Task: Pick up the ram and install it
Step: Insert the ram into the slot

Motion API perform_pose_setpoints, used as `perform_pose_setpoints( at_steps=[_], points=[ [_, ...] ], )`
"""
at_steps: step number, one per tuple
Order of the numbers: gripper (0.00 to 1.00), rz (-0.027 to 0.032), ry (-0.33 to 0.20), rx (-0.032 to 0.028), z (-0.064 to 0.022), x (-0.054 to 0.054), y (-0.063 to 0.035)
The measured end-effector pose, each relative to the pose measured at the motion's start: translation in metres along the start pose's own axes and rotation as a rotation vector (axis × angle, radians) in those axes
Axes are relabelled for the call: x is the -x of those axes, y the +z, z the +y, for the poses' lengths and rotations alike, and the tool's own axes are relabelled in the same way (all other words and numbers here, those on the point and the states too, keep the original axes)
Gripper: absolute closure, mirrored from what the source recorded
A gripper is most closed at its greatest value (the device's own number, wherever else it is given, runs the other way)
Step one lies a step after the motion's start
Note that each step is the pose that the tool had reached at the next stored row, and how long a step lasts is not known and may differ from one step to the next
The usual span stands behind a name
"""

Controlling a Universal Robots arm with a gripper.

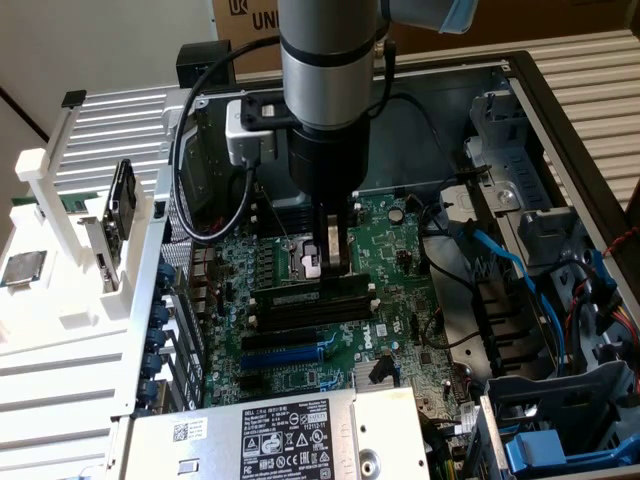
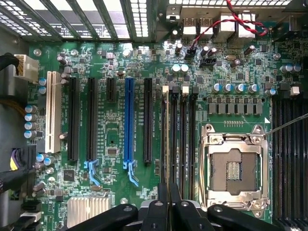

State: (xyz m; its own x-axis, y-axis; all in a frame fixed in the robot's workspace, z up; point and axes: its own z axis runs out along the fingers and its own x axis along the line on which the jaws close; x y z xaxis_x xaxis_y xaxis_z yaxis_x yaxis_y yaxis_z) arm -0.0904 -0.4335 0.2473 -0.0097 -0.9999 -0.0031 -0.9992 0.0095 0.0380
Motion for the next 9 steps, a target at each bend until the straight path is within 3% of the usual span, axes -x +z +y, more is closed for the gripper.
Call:
perform_pose_setpoints(
  at_steps=[4, 9],
  points=[
    [0.88, 0.0005, -0.003, 0.0036, 0.0, -0.0001, 0.0009],
    [0.88, 0.0002, -0.008, 0.0038, -0.0017, 0.0, 0.0013]
  ],
)
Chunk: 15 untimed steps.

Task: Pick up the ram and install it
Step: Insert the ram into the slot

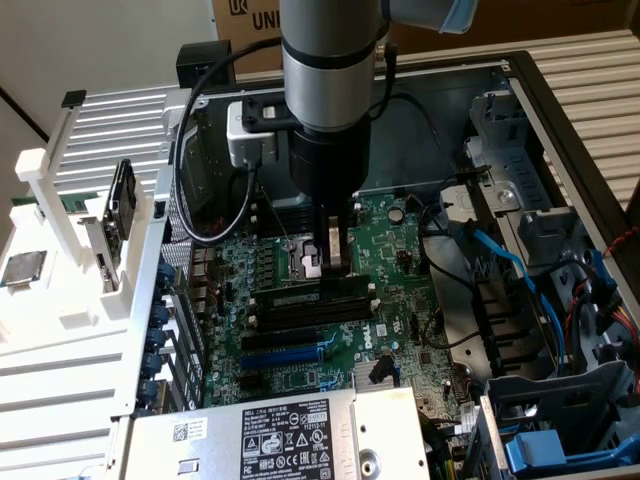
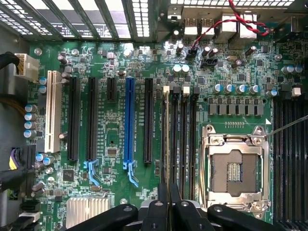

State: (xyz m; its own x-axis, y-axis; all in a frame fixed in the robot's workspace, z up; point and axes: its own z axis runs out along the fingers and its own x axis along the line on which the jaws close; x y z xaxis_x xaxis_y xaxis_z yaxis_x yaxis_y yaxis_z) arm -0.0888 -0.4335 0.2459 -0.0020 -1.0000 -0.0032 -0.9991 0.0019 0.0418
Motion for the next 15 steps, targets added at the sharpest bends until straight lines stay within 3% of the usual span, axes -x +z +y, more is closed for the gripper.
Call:
perform_pose_setpoints(
  at_steps=[15],
  points=[
    [0.88, 0.0003, -0.001, 0.0001, -0.0003, 0.0009, 0.0028]
  ],
)
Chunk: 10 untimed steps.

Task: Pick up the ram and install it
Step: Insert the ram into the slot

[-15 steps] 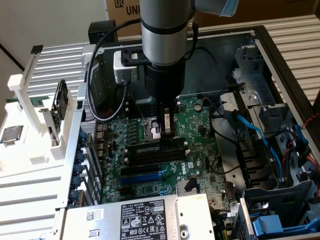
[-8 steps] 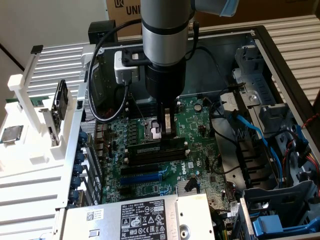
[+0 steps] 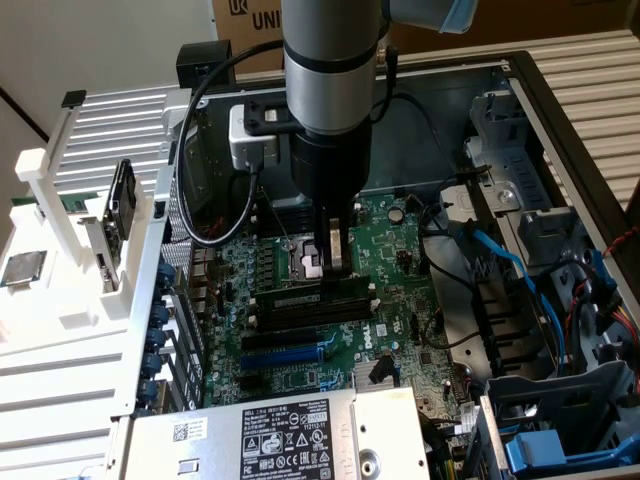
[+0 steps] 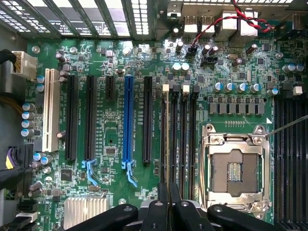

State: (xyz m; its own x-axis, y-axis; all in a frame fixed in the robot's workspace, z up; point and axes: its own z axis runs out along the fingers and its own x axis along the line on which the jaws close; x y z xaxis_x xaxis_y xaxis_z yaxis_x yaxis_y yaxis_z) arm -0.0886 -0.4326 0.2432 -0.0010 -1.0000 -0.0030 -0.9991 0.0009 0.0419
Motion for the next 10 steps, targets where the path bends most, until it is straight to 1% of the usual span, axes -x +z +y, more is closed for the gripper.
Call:
perform_pose_setpoints(
  at_steps=[10],
  points=[
    [0.88, -0.0001, 0.0, 0.0, 0.0001, -0.0003, 0.0004]
  ],
)
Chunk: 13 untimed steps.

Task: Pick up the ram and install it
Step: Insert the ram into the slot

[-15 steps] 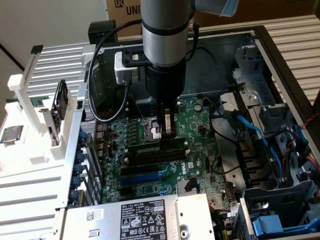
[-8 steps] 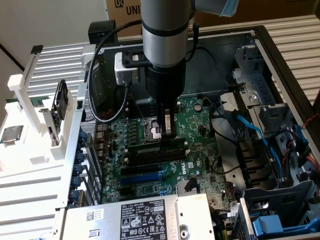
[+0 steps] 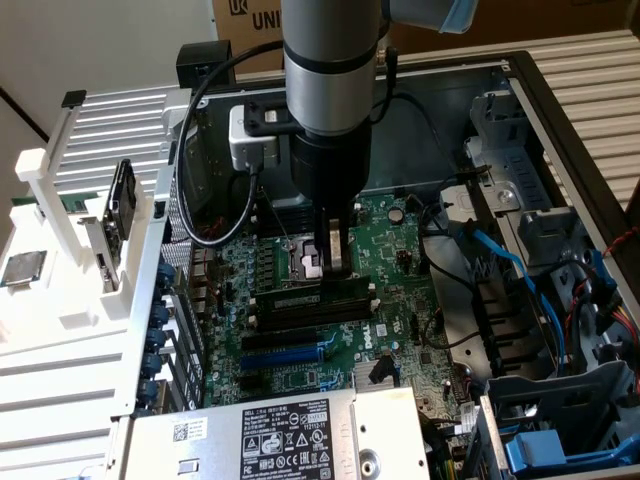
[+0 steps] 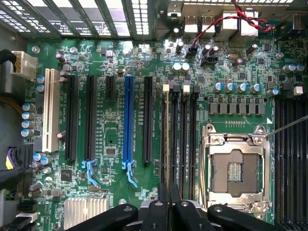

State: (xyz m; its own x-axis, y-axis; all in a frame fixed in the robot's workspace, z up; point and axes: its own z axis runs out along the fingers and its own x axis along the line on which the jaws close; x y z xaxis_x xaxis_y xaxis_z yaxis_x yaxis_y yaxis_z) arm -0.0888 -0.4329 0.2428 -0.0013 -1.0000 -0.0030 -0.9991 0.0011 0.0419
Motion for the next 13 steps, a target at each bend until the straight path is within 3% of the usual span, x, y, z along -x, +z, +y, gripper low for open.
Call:
perform_pose_setpoints(
  at_steps=[13],
  points=[
    [0.88, -0.0005, 0.013, 0.0, 0.0, -0.0002, 0.0006]
  ],
)
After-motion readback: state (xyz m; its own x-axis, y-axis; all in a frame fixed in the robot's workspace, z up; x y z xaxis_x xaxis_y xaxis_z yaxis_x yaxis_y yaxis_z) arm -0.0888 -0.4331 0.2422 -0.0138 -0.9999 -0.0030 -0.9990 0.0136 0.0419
